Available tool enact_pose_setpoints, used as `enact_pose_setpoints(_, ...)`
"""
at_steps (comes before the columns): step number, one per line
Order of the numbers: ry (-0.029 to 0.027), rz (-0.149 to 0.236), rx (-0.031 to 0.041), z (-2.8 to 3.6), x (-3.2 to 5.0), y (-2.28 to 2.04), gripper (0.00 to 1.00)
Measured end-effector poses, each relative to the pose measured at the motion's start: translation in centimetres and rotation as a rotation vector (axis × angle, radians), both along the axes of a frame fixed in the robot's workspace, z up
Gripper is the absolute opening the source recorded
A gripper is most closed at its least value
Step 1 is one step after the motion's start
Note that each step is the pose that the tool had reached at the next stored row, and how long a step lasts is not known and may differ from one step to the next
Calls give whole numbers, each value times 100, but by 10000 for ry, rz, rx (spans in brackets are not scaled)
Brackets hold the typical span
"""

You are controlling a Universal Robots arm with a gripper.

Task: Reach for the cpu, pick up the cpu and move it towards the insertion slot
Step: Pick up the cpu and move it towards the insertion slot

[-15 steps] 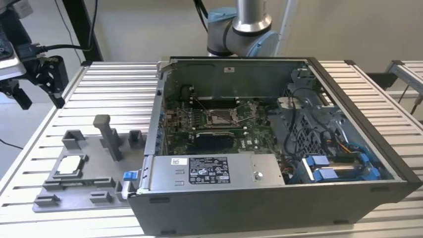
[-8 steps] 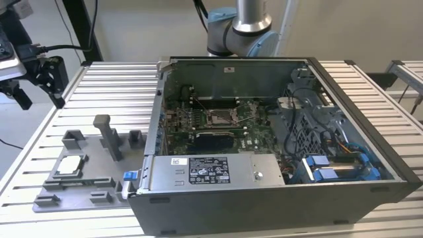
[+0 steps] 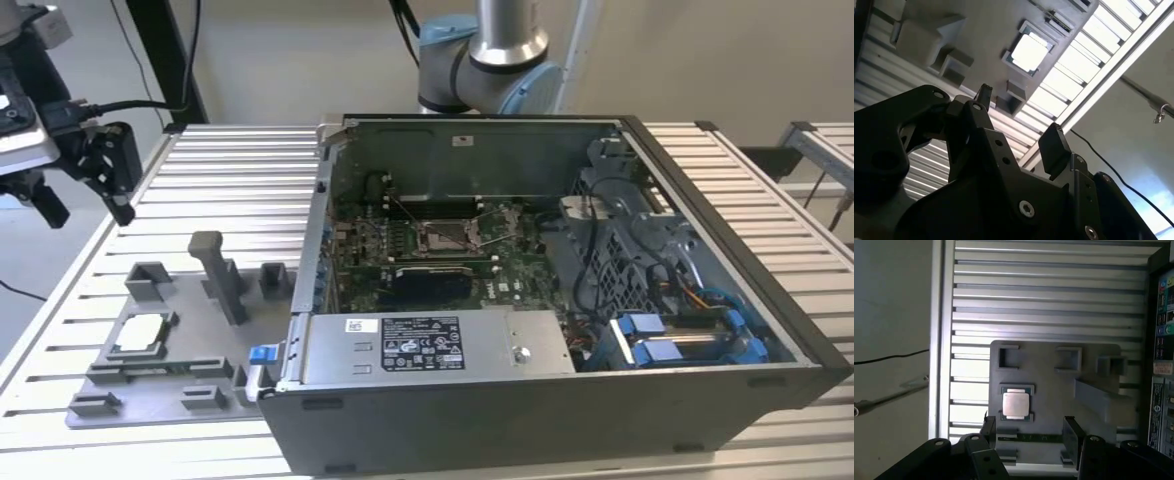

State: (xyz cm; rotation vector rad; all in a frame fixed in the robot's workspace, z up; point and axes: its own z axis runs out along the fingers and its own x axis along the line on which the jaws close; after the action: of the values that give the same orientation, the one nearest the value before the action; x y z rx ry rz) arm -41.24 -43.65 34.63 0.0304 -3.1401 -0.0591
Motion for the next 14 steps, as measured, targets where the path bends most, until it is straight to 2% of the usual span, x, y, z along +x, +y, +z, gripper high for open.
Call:
enact_pose_setpoints(5,21,-1,-2,-37,0,1,100)
enact_pose_setpoints(14,20,-1,0,-127,0,0,100)
